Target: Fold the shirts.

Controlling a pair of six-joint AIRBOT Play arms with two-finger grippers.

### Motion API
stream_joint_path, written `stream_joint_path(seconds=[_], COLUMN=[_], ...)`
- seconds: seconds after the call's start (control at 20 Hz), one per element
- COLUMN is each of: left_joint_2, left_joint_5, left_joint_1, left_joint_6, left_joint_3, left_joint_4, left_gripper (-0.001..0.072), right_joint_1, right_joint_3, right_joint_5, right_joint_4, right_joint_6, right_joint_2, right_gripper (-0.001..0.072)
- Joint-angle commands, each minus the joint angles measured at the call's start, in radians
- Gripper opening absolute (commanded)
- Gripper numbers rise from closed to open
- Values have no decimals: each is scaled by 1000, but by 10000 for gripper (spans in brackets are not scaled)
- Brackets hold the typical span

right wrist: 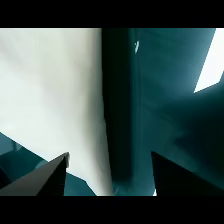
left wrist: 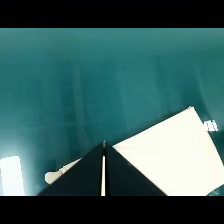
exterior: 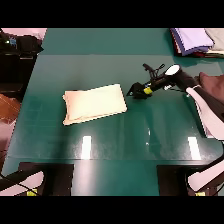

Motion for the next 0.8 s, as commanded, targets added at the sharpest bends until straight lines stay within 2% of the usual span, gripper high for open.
stream_joint_path(seconds=[0.0,0.1,0.2,0.25,0.3,0.35,0.55,0.75], left_joint_2=[0,0,0,0,0,0,1,1], left_joint_5=[15,26,38,42,42,40,39,51], left_joint_1=[-32,-65,-95,-110,-121,-130,-175,-244], left_joint_6=[14,14,18,30,33,32,32,32], left_joint_3=[0,0,0,0,0,0,0,0], left_joint_4=[0,0,0,1,1,0,-2,-3], left_gripper=[29,29,28,29,29,28,28,28], right_joint_1=[68,127,176,192,203,205,137,-51], right_joint_3=[51,128,210,242,267,290,388,398], right_joint_5=[-13,-11,-14,-19,-24,-31,7,6], right_joint_4=[114,135,131,129,128,127,116,-23], right_joint_6=[-19,-19,-19,-19,-22,-30,-17,25], right_joint_2=[-95,-155,-208,-225,-235,-238,-212,-72], right_gripper=[594,588,416,307,135,17,17,17])
